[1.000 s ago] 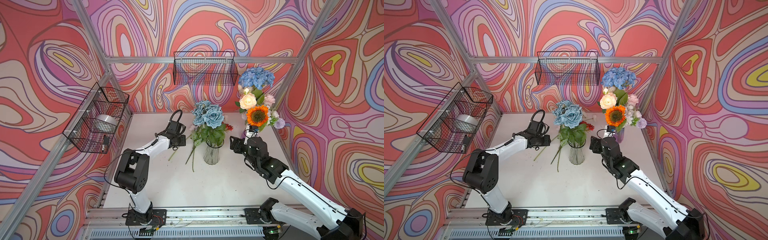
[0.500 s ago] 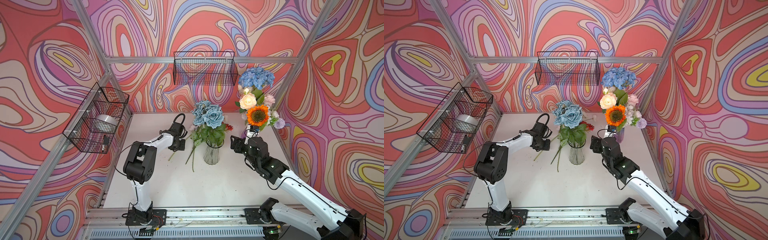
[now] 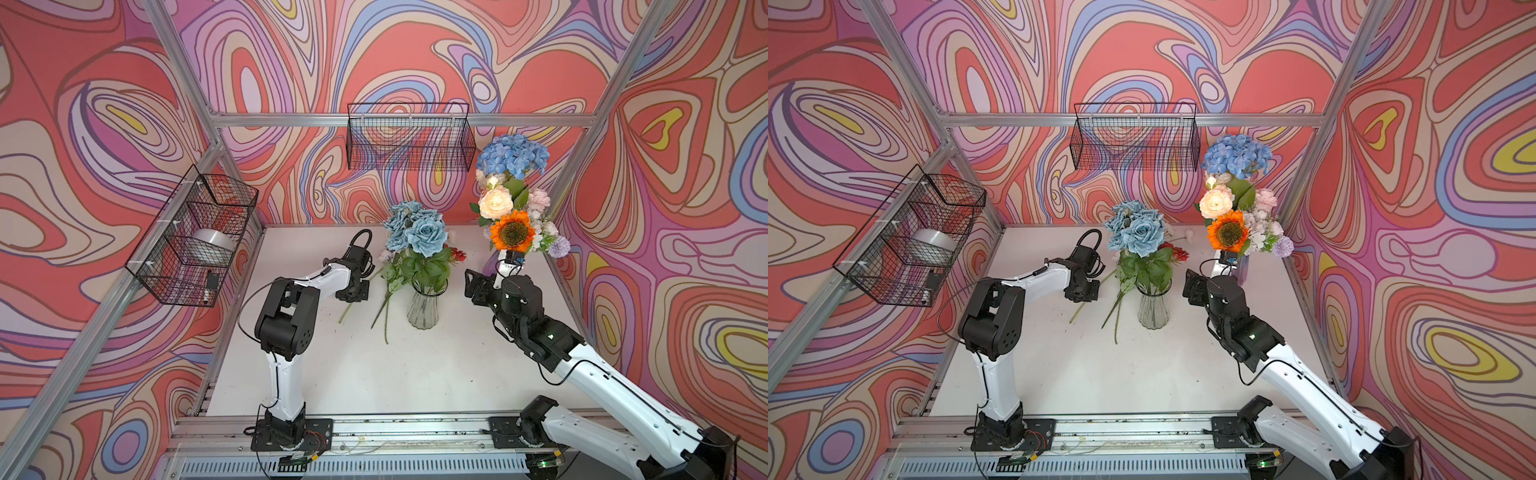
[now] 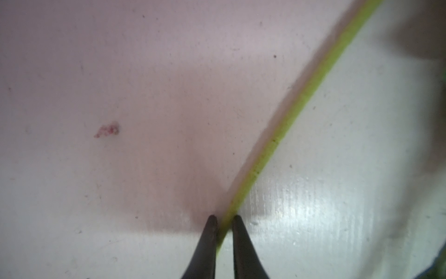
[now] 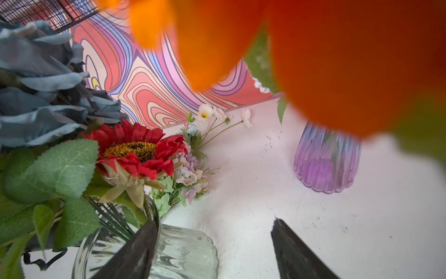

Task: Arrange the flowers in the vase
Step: 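Lower the left gripper over the pink-lilac flower spray stems, then close the left gripper on the pink-lilac spray stems while the right gripper reaches the sunflower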

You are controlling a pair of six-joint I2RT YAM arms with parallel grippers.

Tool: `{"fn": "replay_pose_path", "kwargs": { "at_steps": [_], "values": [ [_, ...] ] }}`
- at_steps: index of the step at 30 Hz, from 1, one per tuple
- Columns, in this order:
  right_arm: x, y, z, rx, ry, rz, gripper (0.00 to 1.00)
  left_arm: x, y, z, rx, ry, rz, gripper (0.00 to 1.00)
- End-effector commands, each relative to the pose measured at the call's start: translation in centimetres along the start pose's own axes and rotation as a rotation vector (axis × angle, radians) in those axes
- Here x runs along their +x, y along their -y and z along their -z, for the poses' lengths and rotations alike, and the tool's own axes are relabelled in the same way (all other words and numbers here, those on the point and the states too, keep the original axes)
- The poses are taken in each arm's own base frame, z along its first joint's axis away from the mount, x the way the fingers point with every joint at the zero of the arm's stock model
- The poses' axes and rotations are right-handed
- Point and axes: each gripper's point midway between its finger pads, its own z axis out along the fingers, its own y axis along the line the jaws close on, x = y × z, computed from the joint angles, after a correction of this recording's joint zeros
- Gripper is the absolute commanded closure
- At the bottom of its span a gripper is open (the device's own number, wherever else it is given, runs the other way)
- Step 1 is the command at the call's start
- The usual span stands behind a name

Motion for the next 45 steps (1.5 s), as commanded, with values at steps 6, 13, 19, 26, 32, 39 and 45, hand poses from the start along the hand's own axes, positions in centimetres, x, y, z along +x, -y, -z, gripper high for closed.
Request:
{"fn": "replay_pose_path", "kwargs": {
  "at_steps": [6,13,19,26,32,39,45],
  "values": [
    [-2.1,0.0,0.6,0.009,0.061,0.006,0.23,3.9,-1.6,-0.9,-0.022,-0.051,0.129,1.0],
    [-2.0,-0.1,0.4,0.007,0.064,0.002,0.23,7.1,-1.7,-0.6,0.025,-0.095,0.213,1.0],
    [-2.2,-0.2,0.5,0.003,0.07,-0.005,0.23,8.8,-3.3,0.4,-0.029,-0.079,0.235,1.0],
    [-2.3,-0.4,0.5,-0.005,0.07,0.0,0.23,5.5,-3.3,2.9,-0.028,0.023,0.268,0.51],
    [-2.3,-0.1,0.8,-0.002,0.076,-0.007,0.23,0.5,0.9,6.4,0.239,0.173,0.331,0.47],
    [-2.3,0.0,1.0,-0.002,0.077,-0.009,0.23,-4.3,4.8,7.3,0.451,0.23,0.412,0.52],
    [-2.6,0.6,1.8,0.011,0.099,-0.016,0.23,-2.1,5.7,5.9,0.357,0.171,0.231,0.65]
  ]
}}
